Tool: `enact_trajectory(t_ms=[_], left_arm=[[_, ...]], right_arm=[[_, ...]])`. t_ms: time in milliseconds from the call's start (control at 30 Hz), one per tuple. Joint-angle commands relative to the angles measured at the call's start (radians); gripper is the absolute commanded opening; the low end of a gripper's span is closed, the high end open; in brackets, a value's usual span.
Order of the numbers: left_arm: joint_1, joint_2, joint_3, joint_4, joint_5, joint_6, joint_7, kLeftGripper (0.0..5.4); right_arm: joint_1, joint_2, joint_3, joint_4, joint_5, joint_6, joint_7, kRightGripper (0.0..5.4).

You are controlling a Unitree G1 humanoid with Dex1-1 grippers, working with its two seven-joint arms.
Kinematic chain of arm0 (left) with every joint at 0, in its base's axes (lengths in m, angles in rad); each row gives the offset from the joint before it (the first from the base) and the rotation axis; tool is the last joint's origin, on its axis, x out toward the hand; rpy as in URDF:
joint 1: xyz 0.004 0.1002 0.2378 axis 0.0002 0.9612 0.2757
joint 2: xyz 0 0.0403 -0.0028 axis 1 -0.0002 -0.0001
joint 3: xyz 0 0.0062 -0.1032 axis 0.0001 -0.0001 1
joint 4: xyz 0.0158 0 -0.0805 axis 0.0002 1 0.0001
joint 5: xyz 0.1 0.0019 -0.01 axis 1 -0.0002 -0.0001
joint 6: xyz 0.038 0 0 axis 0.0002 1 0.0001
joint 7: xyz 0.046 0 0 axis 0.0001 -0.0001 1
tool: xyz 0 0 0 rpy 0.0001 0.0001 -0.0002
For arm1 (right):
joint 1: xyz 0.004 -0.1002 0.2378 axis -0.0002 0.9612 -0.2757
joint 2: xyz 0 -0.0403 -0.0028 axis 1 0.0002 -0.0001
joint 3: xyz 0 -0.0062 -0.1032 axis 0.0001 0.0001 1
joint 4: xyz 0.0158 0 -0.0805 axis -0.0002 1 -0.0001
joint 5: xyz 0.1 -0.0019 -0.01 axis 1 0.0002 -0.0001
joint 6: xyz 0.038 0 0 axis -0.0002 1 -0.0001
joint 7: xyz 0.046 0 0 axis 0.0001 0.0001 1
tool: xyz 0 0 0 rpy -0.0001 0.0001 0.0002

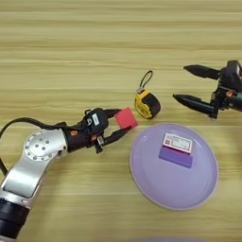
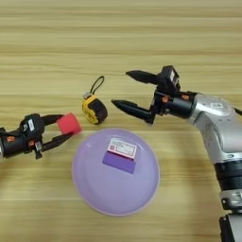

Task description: Move the objects on the table

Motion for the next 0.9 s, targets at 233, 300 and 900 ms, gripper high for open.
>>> enact_trajectory(t_ms=[233,300,900], left_arm=[[-0.042,0.036,-0.018,-0.051,-0.019,0.053,-0.082,2.29],[-0.04,0.039,-0.019,-0.06,-0.019,0.061,-0.09,2.29],[-0.014,0.054,-0.026,-0.099,-0.026,0.071,-0.104,2.29]], right_arm=[[-0.062,-0.003,0.156,-0.001,-0.129,-0.043,0.166,5.4],[-0.07,0.0,0.183,-0.011,-0.175,-0.09,0.173,5.4],[-0.153,0.115,0.289,0.05,-0.35,-0.291,0.115,5.4]])
